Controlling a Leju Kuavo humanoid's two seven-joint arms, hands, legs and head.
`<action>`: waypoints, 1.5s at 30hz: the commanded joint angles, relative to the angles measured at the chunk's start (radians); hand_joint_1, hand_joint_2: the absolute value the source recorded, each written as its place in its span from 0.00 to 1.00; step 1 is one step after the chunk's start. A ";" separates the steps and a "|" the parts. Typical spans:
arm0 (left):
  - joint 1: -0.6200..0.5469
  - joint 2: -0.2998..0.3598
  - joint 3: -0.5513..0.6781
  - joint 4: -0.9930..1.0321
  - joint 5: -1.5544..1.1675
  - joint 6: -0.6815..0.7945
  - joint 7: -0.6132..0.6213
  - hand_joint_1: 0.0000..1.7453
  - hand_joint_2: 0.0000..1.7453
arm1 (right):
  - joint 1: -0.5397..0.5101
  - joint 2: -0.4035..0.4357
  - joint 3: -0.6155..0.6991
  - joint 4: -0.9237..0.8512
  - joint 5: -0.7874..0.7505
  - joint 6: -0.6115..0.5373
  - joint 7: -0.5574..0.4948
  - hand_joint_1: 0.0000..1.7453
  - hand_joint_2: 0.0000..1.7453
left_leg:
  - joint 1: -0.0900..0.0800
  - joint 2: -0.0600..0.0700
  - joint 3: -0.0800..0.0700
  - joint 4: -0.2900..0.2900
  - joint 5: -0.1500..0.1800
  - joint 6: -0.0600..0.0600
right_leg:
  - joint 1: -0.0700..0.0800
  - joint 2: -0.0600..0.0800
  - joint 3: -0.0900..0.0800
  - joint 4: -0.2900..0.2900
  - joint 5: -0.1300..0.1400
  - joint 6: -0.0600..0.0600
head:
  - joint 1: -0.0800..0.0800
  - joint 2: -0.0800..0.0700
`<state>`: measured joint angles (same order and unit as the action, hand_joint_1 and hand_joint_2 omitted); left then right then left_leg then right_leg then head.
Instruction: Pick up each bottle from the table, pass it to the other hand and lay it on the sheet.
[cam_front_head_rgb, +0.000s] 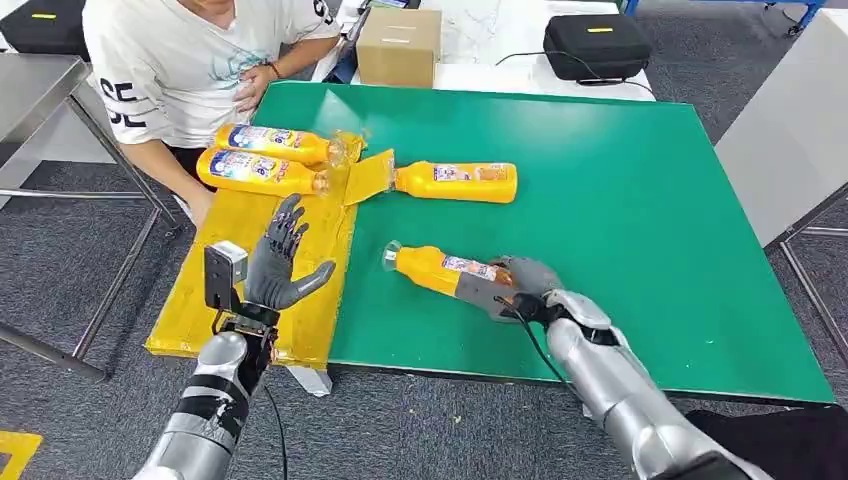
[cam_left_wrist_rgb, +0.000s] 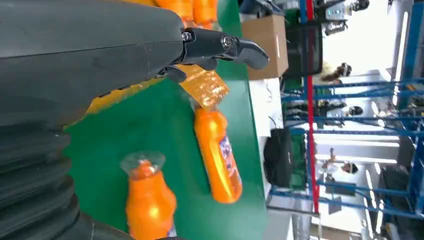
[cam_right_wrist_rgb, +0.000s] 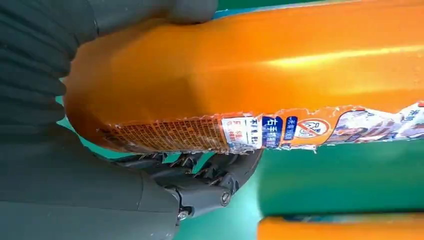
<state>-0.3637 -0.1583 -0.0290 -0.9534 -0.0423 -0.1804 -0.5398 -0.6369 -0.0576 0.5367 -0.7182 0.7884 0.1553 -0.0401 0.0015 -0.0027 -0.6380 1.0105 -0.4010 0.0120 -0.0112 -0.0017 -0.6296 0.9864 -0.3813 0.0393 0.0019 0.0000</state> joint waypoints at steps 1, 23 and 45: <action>-0.081 0.018 -0.036 0.120 -0.012 0.084 0.012 0.00 1.00 | 0.048 0.107 -0.087 -0.007 -0.233 -0.208 -0.119 1.00 1.00 | 0.001 0.000 0.005 -0.001 -0.002 -0.001 | 0.001 0.000 0.005 -0.001 -0.002 -0.002 | 0.000 0.000; -0.087 0.010 -0.074 0.099 -0.004 0.153 0.065 0.00 1.00 | 0.318 0.248 -0.102 -0.398 -0.361 -0.482 -0.238 1.00 1.00 | 0.001 0.000 0.000 -0.001 -0.002 -0.001 | 0.000 -0.001 0.000 0.000 -0.003 -0.002 | 0.000 0.000; -0.025 0.057 -0.208 -0.064 0.333 -0.192 0.187 0.00 1.00 | 0.236 0.275 0.116 -0.206 -0.286 -0.456 -0.287 1.00 1.00 | 0.001 0.000 0.002 -0.001 -0.003 -0.002 | 0.001 0.000 0.002 0.000 -0.003 -0.002 | 0.000 0.000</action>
<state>-0.3710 -0.1404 -0.1934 -1.0067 0.2857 -0.3704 -0.3624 -0.3508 0.2178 0.5852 -1.0368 0.5005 -0.3056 -0.3235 0.0022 -0.0029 -0.6406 1.0104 -0.4024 0.0109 -0.0108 -0.0019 -0.6321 0.9870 -0.3830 0.0378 0.0019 0.0000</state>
